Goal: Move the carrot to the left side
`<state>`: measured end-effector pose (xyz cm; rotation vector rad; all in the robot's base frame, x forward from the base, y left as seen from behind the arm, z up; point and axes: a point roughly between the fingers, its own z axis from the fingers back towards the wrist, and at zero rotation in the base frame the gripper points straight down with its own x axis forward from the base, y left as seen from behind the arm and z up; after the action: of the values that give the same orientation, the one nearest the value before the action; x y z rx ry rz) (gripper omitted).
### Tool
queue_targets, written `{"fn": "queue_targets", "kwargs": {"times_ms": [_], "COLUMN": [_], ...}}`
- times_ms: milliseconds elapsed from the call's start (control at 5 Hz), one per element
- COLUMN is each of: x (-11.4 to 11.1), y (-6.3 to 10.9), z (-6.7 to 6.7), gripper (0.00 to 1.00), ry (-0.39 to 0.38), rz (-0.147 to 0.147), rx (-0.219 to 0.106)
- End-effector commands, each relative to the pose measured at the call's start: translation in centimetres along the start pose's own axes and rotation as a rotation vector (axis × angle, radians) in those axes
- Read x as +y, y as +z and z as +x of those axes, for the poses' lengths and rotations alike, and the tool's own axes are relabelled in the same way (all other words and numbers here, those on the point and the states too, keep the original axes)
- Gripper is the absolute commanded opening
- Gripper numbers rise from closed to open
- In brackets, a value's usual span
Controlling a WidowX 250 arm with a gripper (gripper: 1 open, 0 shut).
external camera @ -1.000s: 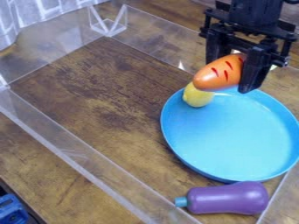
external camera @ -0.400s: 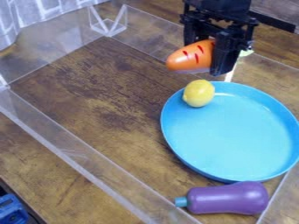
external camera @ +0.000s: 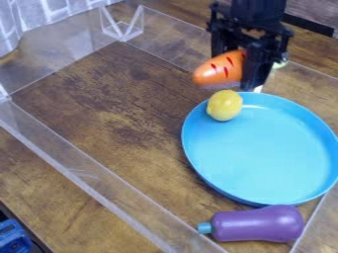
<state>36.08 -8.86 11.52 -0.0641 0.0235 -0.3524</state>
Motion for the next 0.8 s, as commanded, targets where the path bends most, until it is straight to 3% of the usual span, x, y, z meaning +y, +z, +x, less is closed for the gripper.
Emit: {"fn": "queue_targets", "kwargs": {"times_ms": [0,600], "x": [-1.2,-1.1], "y": [2.8,4.3], "z": [2.2,2.7], "gripper": [0.0,0.0], "ry": [0.023,0.089], "rz": [0.027,0.06], "rx": [-0.102,-0.104]}}
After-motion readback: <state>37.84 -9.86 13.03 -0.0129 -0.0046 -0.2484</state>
